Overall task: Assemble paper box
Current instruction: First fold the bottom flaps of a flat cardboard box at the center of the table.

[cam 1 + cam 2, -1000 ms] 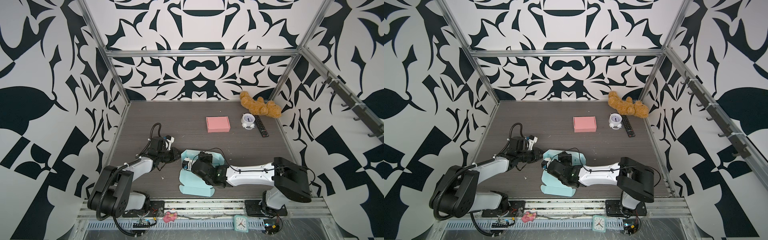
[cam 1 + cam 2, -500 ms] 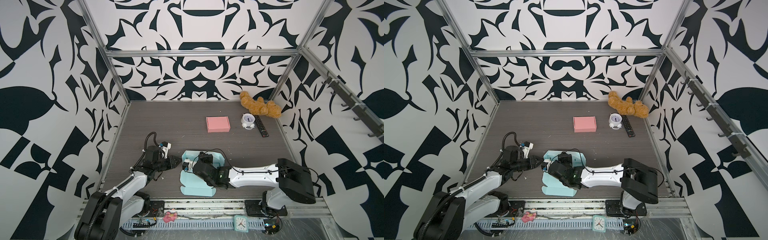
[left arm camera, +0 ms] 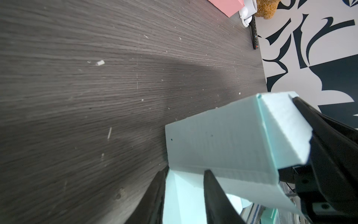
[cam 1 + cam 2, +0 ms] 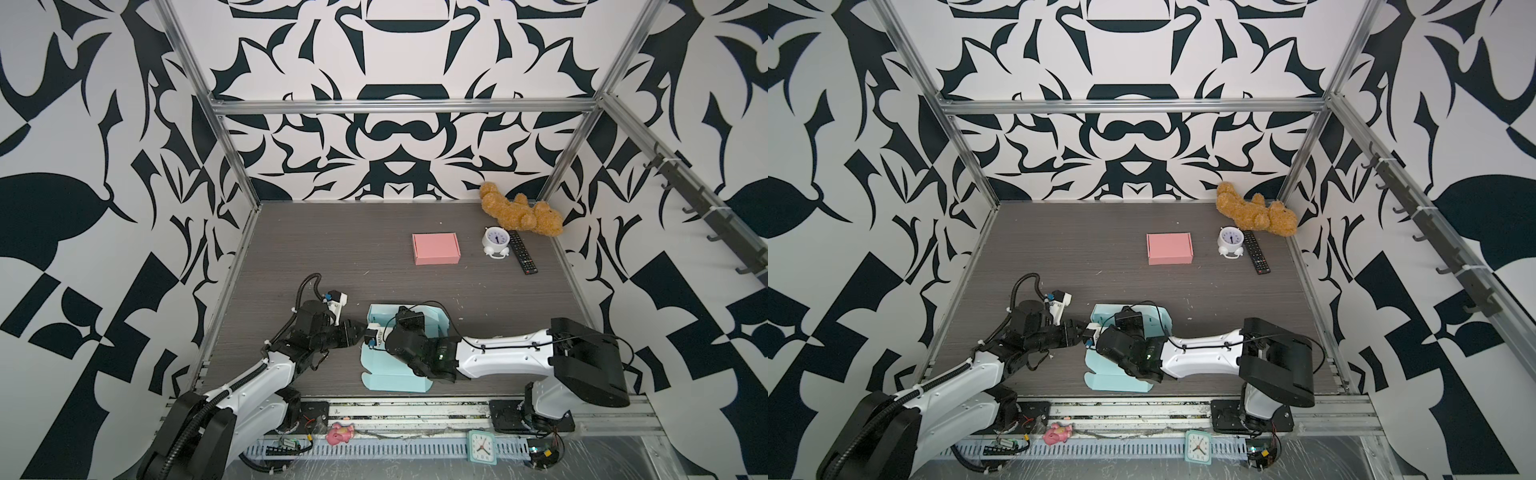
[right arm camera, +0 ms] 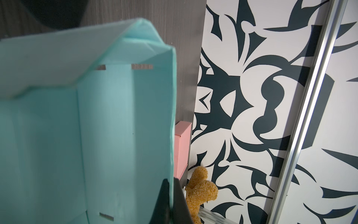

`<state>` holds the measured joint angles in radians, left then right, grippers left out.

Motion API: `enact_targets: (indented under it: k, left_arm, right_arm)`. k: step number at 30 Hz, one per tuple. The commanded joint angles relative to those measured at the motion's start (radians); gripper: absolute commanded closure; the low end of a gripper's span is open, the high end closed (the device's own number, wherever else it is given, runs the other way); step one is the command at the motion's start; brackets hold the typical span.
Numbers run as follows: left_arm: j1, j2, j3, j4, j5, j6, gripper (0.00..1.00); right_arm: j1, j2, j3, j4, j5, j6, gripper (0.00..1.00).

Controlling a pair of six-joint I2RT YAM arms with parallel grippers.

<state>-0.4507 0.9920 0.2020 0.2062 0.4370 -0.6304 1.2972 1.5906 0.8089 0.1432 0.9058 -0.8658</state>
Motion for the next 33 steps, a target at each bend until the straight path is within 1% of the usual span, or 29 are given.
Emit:
enact_targets:
  k: [1, 3, 5, 15, 23, 29, 33]
  left_arm:
    - [-0.035, -0.024, -0.035, 0.039, -0.059, 0.002, 0.62]
    - [-0.061, -0.039, -0.055, 0.060, -0.110, 0.001, 0.60]
    - [-0.078, -0.043, -0.065, 0.078, -0.130, 0.003, 0.58]
    - [-0.132, -0.095, -0.100, 0.083, -0.163, 0.005, 0.55]
    - [-0.136, -0.118, -0.101, 0.102, -0.157, 0.015, 0.52]
    - [-0.137, -0.104, -0.098, 0.136, -0.150, 0.026, 0.50]
    - [-0.137, -0.123, -0.100, 0.133, -0.155, 0.031, 0.48]
  right_arm:
    - [0.029, -0.012, 0.005, 0.008, 0.040, -0.016, 1.00]
    - [0.039, -0.016, 0.004, 0.004, 0.041, -0.019, 1.00]
    - [0.042, -0.015, 0.005, -0.004, 0.044, -0.019, 1.00]
    - [0.067, 0.016, -0.008, -0.035, 0.089, -0.004, 1.00]
    - [0.080, 0.018, -0.014, -0.088, 0.111, 0.042, 1.00]
    - [0.115, 0.040, -0.013, -0.129, 0.150, 0.070, 1.00]
    - [0.130, 0.036, -0.013, -0.164, 0.165, 0.101, 1.00]
